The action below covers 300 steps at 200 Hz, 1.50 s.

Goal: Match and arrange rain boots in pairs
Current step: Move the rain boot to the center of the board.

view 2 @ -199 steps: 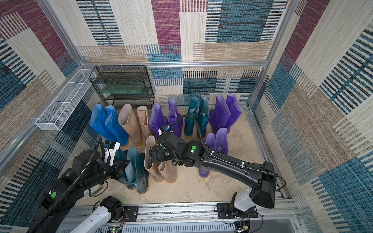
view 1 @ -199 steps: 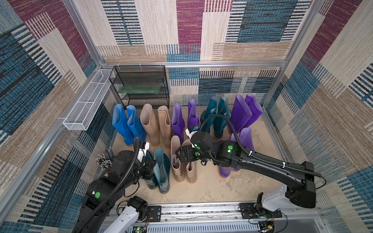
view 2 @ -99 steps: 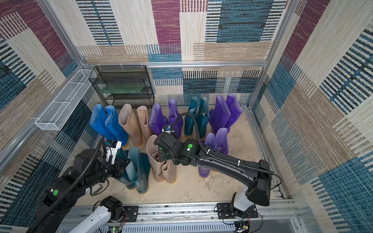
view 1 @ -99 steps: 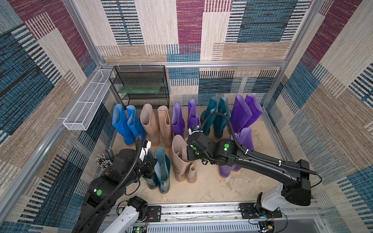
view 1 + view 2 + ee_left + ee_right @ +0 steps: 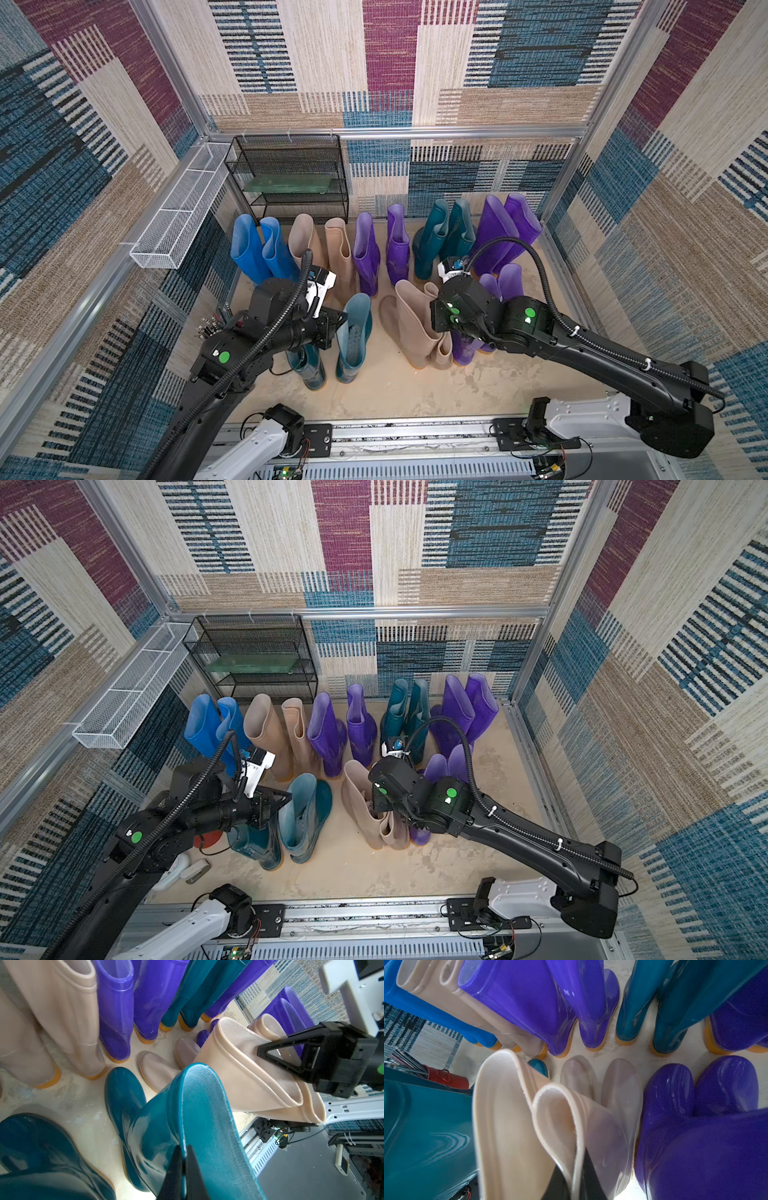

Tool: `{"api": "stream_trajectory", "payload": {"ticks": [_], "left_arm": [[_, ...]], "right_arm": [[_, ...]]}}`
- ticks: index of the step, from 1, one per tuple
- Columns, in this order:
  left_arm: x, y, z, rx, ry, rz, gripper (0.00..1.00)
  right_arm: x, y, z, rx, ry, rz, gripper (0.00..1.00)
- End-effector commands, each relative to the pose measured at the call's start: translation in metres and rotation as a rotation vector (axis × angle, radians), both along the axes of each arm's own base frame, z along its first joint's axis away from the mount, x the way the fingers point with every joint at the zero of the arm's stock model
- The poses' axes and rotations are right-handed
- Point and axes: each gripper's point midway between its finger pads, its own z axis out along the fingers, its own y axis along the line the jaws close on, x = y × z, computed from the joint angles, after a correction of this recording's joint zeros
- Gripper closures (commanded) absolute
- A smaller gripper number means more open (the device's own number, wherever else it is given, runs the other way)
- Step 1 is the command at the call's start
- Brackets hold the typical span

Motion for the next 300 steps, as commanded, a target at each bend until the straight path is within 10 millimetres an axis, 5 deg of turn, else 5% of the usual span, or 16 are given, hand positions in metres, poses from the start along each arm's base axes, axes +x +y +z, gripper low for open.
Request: {"api": "stream_trajectory", "payload": {"ticks": [1,29,81,110,120,150,221,300], "left_arm": [[0.013,-0.023,0.036,-0.097,-0.136,-0.073,1.00],[0.019,-0.034,0.042,-0.107,-0.154,-0.078,1.00],[0.037,-0.041,0.036,-0.160,-0.126,0.009,1.00],[0.043,-0.030,0.034,-0.166,-0.125,0.103,1.00],[0.044,-0.029,0.032,-0.173,-0.123,0.119,1.00],[0.046,-0.028,0.023,-0.210,-0.088,0.161,1.00],[0.036,0.005,0.039,-0.241,-0.156,0.300,1.00],[0.044,-0.030,0.031,-0.313,-0.079,0.193,1.00]], "right_arm": [[0.013,0.004,0.028,0.107,-0.098,-0.055,1.00],[0.019,-0.010,0.028,0.150,-0.101,-0.110,1.00],[0.027,0.011,0.017,0.237,-0.076,-0.077,1.00],[0.031,0.002,0.015,0.219,-0.056,-0.119,1.00],[0.031,0.002,0.011,0.216,-0.060,-0.099,0.87],[0.028,-0.004,0.005,0.222,-0.050,-0.122,1.00],[0.026,-0.013,-0.003,0.220,-0.050,-0.130,1.00],[0.026,-0.013,-0.005,0.221,-0.044,-0.122,0.98]]}}
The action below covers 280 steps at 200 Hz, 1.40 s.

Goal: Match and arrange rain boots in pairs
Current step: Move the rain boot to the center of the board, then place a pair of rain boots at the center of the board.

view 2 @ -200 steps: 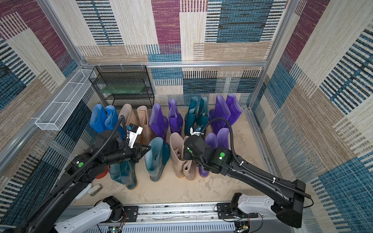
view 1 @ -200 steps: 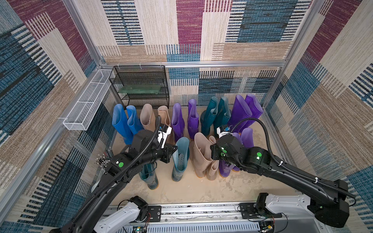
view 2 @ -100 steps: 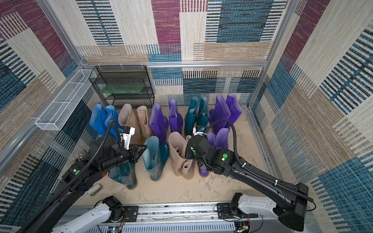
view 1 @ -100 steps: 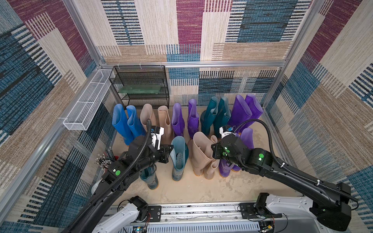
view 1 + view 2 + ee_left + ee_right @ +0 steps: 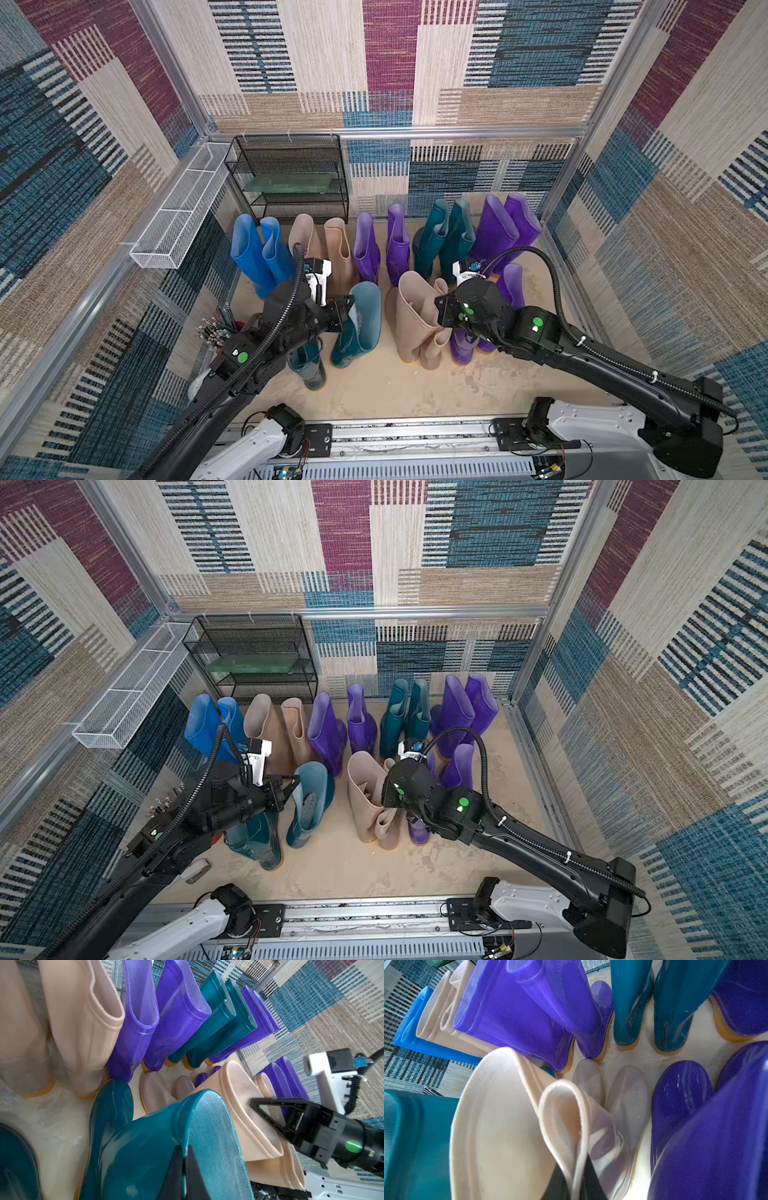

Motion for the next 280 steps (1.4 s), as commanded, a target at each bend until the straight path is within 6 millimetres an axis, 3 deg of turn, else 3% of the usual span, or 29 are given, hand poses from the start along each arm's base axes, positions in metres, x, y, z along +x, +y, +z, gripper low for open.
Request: {"api": "stream_trajectory", "payload": {"ticks": [1,31,54,73,110,115,145,157,183,200,237,264,280], "left_arm": [[0.009,-0.020,0.026,-0.116,-0.074,-0.047,1.00],[0.016,-0.039,0.018,-0.150,-0.031,-0.097,1.00],[0.024,-0.049,0.014,-0.171,-0.017,-0.112,1.00],[0.028,-0.052,0.004,-0.148,0.001,-0.116,1.00],[0.016,-0.030,-0.008,-0.082,-0.013,-0.068,1.00],[0.014,-0.025,-0.006,-0.072,-0.022,-0.058,1.00],[-0.004,0.000,0.011,-0.014,-0.059,-0.023,0.50],[-0.012,0.009,0.016,0.012,-0.057,-0.014,0.40],[-0.028,0.026,0.029,0.072,-0.066,-0.007,0.40],[-0.034,0.045,0.031,0.135,-0.051,0.048,0.39],[-0.048,0.092,0.009,0.277,0.042,0.209,0.40],[-0.052,0.110,-0.008,0.333,0.055,0.276,0.42],[-0.048,0.111,-0.022,0.361,0.059,0.279,0.42]], "right_arm": [[0.005,0.002,0.009,0.039,-0.032,-0.016,0.98],[0.003,0.001,0.011,0.048,-0.037,-0.009,0.92],[0.002,0.001,0.014,0.053,-0.041,-0.003,0.75],[0.001,0.001,0.017,0.059,-0.046,0.006,0.49],[-0.005,-0.001,0.024,0.042,-0.055,0.032,0.28],[-0.006,0.000,0.028,0.040,-0.066,0.040,0.27],[-0.006,0.002,0.056,0.018,-0.139,0.081,0.25],[-0.004,-0.002,0.066,-0.002,-0.157,0.072,0.24],[-0.002,-0.005,0.084,-0.006,-0.206,0.072,0.23],[-0.001,-0.003,0.084,-0.013,-0.208,0.082,0.24],[-0.002,-0.005,0.085,-0.017,-0.218,0.087,0.21],[0.000,-0.011,0.085,-0.022,-0.227,0.077,0.21],[0.000,-0.012,0.082,-0.018,-0.223,0.080,0.21]]}}
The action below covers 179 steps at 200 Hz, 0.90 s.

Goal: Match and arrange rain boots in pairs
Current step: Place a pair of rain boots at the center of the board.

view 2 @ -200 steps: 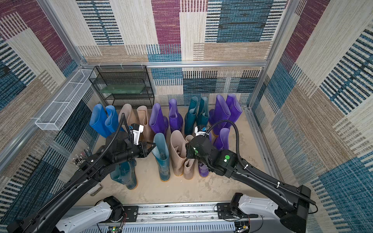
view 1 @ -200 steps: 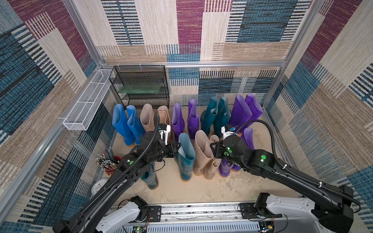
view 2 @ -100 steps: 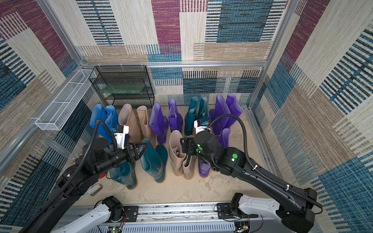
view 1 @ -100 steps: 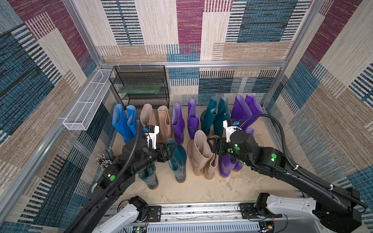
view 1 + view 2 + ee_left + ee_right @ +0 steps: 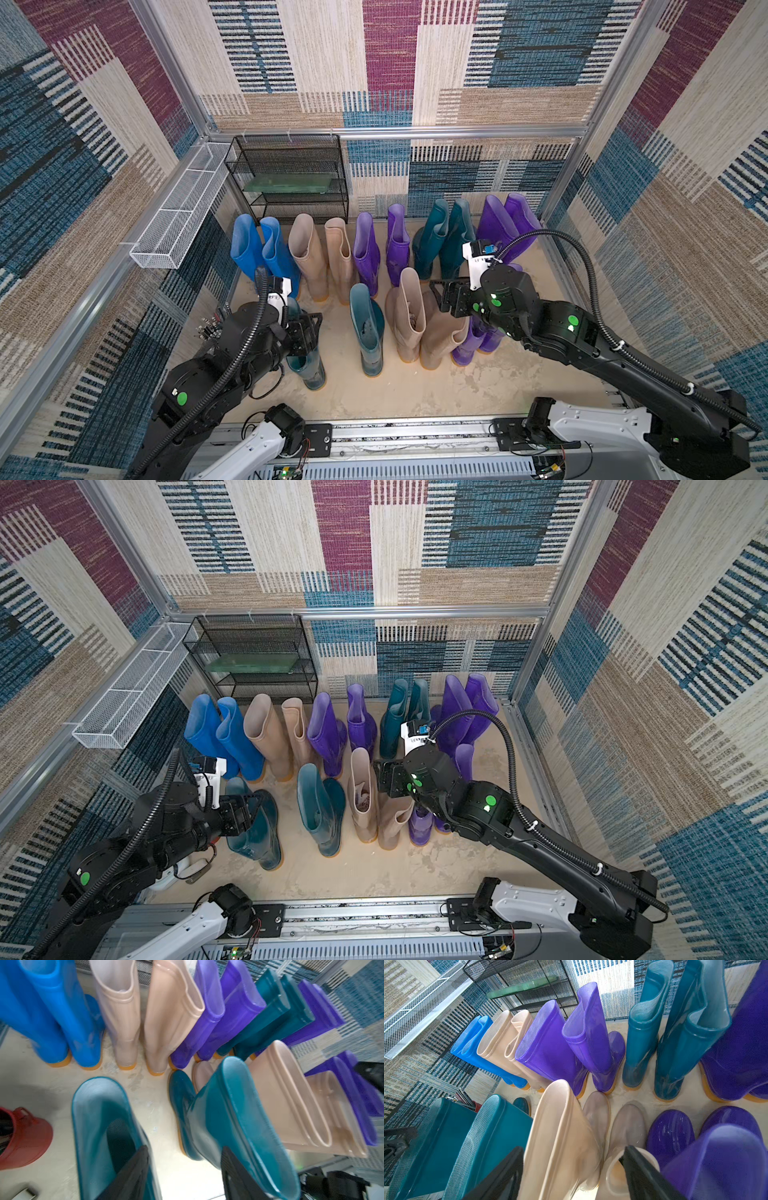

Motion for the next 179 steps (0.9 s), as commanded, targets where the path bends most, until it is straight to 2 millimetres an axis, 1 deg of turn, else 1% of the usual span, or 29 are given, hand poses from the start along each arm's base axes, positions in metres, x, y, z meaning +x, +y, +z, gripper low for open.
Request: {"api": "stream_trajectory", "payload": {"ticks": [1,6,12,28,40,45,63,80,97,130,144,156,179], "left_arm": [[0.001,0.017,-0.024,0.103,0.032,0.058,0.42],[0.004,0.014,-0.029,0.110,0.033,0.052,0.42],[0.008,0.010,-0.034,0.111,0.030,0.036,0.45],[0.019,-0.005,-0.042,0.097,-0.015,-0.020,0.64],[0.025,-0.009,-0.040,0.103,-0.051,-0.034,0.91],[0.026,-0.013,-0.038,0.095,-0.060,-0.055,1.00],[0.028,-0.039,-0.029,0.044,-0.084,-0.176,1.00],[0.029,-0.064,-0.026,0.016,-0.048,-0.292,1.00],[0.030,-0.085,-0.022,-0.022,-0.030,-0.377,1.00],[0.033,-0.100,-0.007,-0.057,-0.093,-0.450,1.00],[0.032,-0.108,-0.006,-0.067,-0.094,-0.490,1.00],[0.031,-0.116,-0.009,-0.080,-0.087,-0.530,1.00],[0.025,-0.127,-0.008,-0.092,-0.102,-0.597,1.00]], "right_arm": [[0.003,-0.002,0.001,-0.001,-0.019,0.001,0.21],[0.002,-0.003,0.000,-0.003,-0.017,0.001,0.21],[0.002,-0.003,0.000,-0.001,-0.019,0.003,0.21],[0.003,-0.004,-0.002,-0.004,-0.018,0.002,0.21],[0.003,-0.006,-0.002,-0.006,-0.018,0.000,0.22],[0.002,-0.007,-0.001,-0.006,-0.017,-0.001,0.22],[-0.001,-0.013,0.001,-0.006,-0.021,-0.007,0.23],[0.000,-0.022,0.003,-0.009,-0.027,-0.031,0.24],[0.001,-0.031,0.006,-0.002,-0.034,-0.052,0.24],[0.003,-0.049,0.015,0.003,-0.053,-0.096,0.25],[0.005,-0.059,0.019,-0.006,-0.066,-0.121,0.24],[0.008,-0.073,0.022,-0.017,-0.080,-0.165,0.24],[0.017,-0.111,0.022,-0.029,-0.088,-0.286,0.24]]}}
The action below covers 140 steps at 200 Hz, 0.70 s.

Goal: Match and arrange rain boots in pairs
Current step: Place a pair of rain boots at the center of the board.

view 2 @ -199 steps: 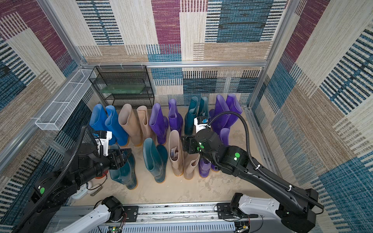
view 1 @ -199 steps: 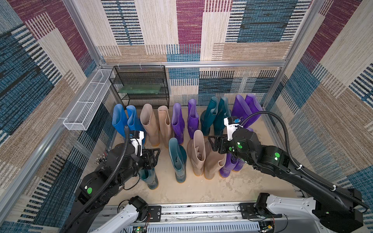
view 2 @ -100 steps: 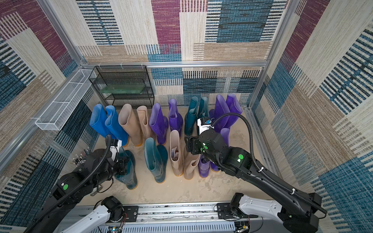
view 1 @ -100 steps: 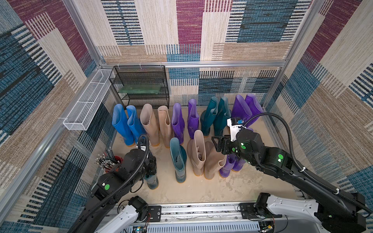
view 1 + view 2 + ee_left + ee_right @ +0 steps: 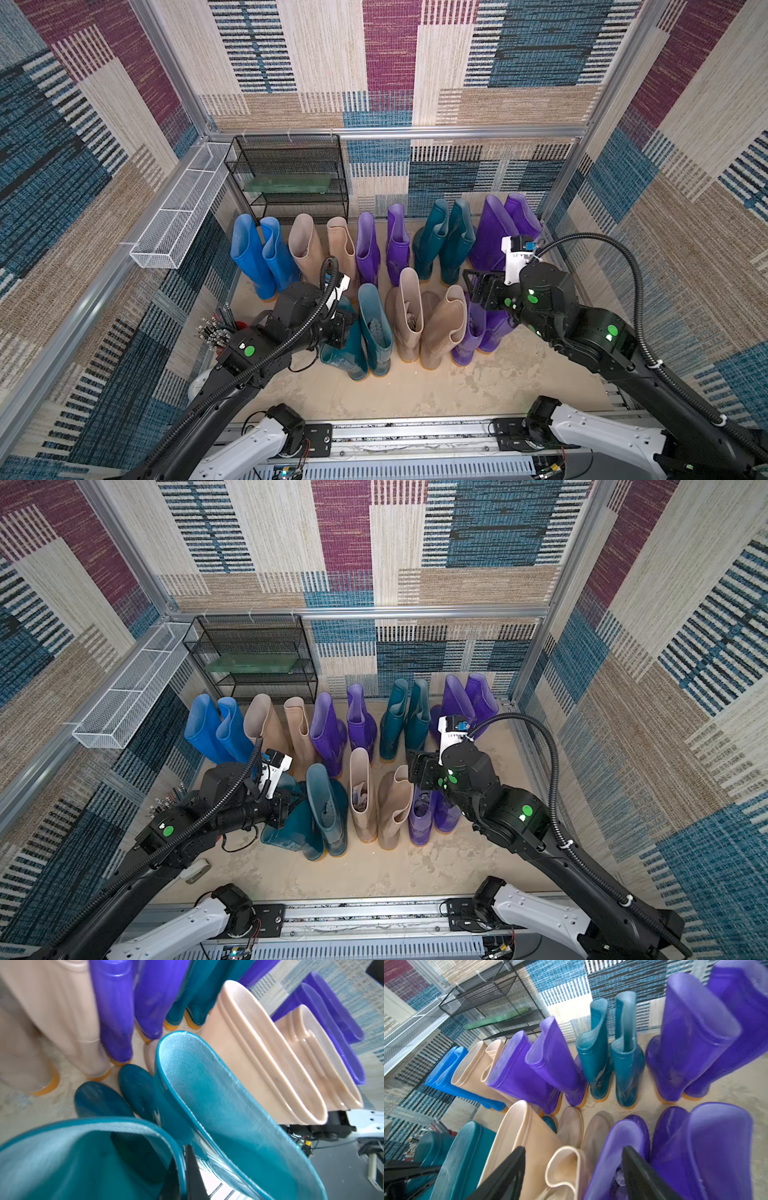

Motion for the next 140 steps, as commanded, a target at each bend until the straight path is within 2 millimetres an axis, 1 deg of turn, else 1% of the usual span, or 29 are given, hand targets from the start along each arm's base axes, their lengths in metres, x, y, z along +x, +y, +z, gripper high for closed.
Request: {"api": "stream_trajectory", "payload": {"ticks": [1,12,20,30,35,36,38,43,47,48,50,53,56,61,65,77,84,88,92,94,101,110,124,132,140], "left_arm": [[-0.001,-0.026,0.029,-0.095,-0.115,-0.133,1.00],[-0.001,-0.025,0.029,-0.078,-0.135,-0.149,1.00],[-0.001,-0.025,0.027,-0.066,-0.144,-0.154,1.00],[0.000,-0.021,0.026,-0.048,-0.150,-0.140,1.00],[0.001,-0.018,0.025,-0.040,-0.152,-0.126,1.00],[0.001,-0.017,0.025,-0.038,-0.152,-0.124,1.00],[0.000,-0.016,0.025,-0.036,-0.154,-0.120,1.00],[0.001,-0.012,0.025,-0.028,-0.160,-0.103,1.00],[0.001,-0.009,0.025,-0.023,-0.165,-0.087,0.89],[0.001,-0.008,0.025,-0.022,-0.166,-0.084,0.87],[0.001,-0.007,0.026,-0.020,-0.170,-0.078,0.80],[0.001,-0.004,0.027,-0.019,-0.176,-0.069,0.74],[0.000,-0.003,0.028,-0.018,-0.179,-0.062,0.70],[-0.001,0.000,0.031,-0.018,-0.187,-0.054,0.68],[-0.001,0.002,0.033,-0.015,-0.192,-0.047,0.64],[-0.002,0.009,0.040,-0.002,-0.199,-0.019,0.38],[-0.003,0.012,0.044,0.008,-0.199,-0.009,0.29],[-0.003,0.015,0.047,0.013,-0.201,0.000,0.22],[-0.002,0.017,0.051,0.016,-0.204,0.013,0.06],[-0.003,0.019,0.052,0.020,-0.206,0.019,0.02],[-0.002,0.025,0.058,0.031,-0.210,0.047,0.01],[-0.002,0.033,0.065,0.046,-0.217,0.084,0.01],[-0.002,0.043,0.075,0.076,-0.231,0.121,0.01],[0.000,0.053,0.080,0.102,-0.232,0.166,0.01],[0.001,0.060,0.083,0.128,-0.228,0.197,0.01]], "right_arm": [[0.007,-0.035,0.002,-0.030,-0.020,-0.107,0.24],[0.010,-0.046,0.003,-0.024,-0.022,-0.121,0.23],[0.013,-0.054,0.002,-0.028,-0.025,-0.131,0.19],[0.018,-0.065,0.001,-0.044,-0.022,-0.161,0.09],[0.020,-0.071,0.001,-0.053,-0.022,-0.180,0.01],[0.020,-0.073,0.001,-0.057,-0.021,-0.184,0.01],[0.021,-0.075,0.001,-0.061,-0.019,-0.192,0.04],[0.023,-0.082,0.000,-0.075,-0.013,-0.219,0.05],[0.024,-0.087,0.000,-0.082,-0.006,-0.242,0.05],[0.024,-0.089,-0.001,-0.085,-0.003,-0.248,0.05],[0.025,-0.091,0.000,-0.089,0.001,-0.260,0.05],[0.026,-0.096,0.000,-0.098,0.005,-0.277,0.05],[0.027,-0.099,0.001,-0.107,0.008,-0.291,0.05],[0.028,-0.104,0.002,-0.123,0.008,-0.311,0.05],[0.028,-0.108,0.004,-0.139,0.005,-0.330,0.05],[0.027,-0.125,0.010,-0.187,-0.007,-0.415,0.05],[0.024,-0.136,0.008,-0.186,-0.004,-0.479,0.05],[0.022,-0.140,0.009,-0.187,-0.006,-0.501,0.05],[0.021,-0.142,0.013,-0.191,-0.024,-0.505,0.05],[0.021,-0.142,0.015,-0.195,-0.036,-0.505,0.05],[0.020,-0.145,0.021,-0.208,-0.080,-0.511,0.05],[0.016,-0.147,0.028,-0.182,-0.132,-0.514,0.05],[0.011,-0.142,0.044,-0.167,-0.206,-0.462,0.05],[0.008,-0.142,0.051,-0.157,-0.227,-0.456,0.05],[0.008,-0.137,0.058,-0.162,-0.241,-0.424,0.05]]}}
